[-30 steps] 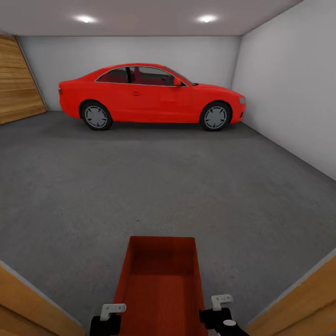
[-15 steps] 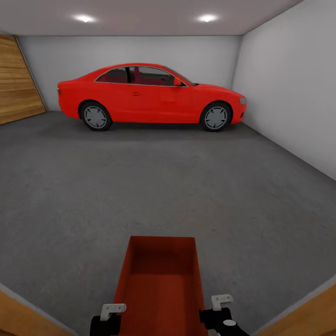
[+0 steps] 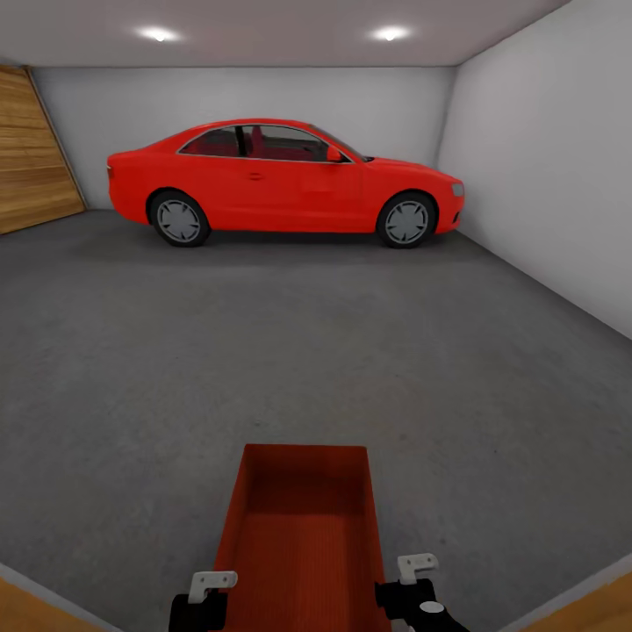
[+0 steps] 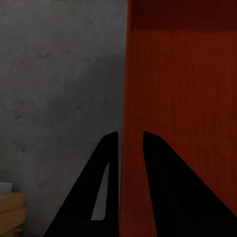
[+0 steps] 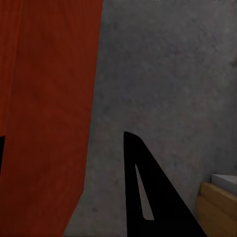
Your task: Move the two storage containers from the living room to the garage. In the garage, place one container on the floor and stack the other container on top of it (either order is fine).
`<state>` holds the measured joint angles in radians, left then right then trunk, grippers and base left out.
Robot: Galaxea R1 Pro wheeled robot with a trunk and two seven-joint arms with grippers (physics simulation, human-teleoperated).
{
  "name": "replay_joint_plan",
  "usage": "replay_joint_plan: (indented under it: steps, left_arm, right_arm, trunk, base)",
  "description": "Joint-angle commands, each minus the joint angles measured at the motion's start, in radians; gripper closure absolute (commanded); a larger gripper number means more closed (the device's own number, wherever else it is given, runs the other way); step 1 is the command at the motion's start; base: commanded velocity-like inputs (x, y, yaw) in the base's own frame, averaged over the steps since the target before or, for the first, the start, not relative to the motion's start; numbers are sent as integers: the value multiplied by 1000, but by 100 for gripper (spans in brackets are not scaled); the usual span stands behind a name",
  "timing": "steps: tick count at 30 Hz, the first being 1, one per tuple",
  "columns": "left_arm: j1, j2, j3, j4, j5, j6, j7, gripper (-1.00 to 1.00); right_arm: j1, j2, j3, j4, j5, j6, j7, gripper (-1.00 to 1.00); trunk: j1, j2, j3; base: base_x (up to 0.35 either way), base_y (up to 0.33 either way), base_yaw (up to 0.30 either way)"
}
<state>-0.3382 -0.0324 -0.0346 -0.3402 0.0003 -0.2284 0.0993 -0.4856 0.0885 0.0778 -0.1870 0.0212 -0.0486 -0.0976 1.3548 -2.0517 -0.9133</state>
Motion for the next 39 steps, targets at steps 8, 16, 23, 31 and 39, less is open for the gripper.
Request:
replay_joint_plan:
  steps: [8,16,23,31,39]
  left_arm:
    - [-1,1,4,-1,-2,-3,14,100]
    - [-1,1,4,-1,-2,-3,14,100]
    - [-1,1,4,0,-2,-3,15,100]
    - [-1,2,4,-1,-2,-3,14,100]
    - [-1,2,4,-1,-2,-3,14,100]
  right_arm:
    - [-1,-1,5,1,3,-2,-10,100]
    - [-1,-1,5,1,3,-2,-10,100]
    - [-1,-1,5,1,4,-2,-10,100]
    - [-1,-1,5,1,4,-2,-10,100]
    - [-1,-1,5,1,4,-2,-10,100]
  trunk:
    - [0,0,-1]
    - [0,0,-1]
    - [0,0,-1]
    - [0,0,-1]
    - [0,0,-1]
  base:
    - [120,0,0]
    - [83,0,0]
    - [7,0,0]
    - [0,0,0]
    - [72,0,0]
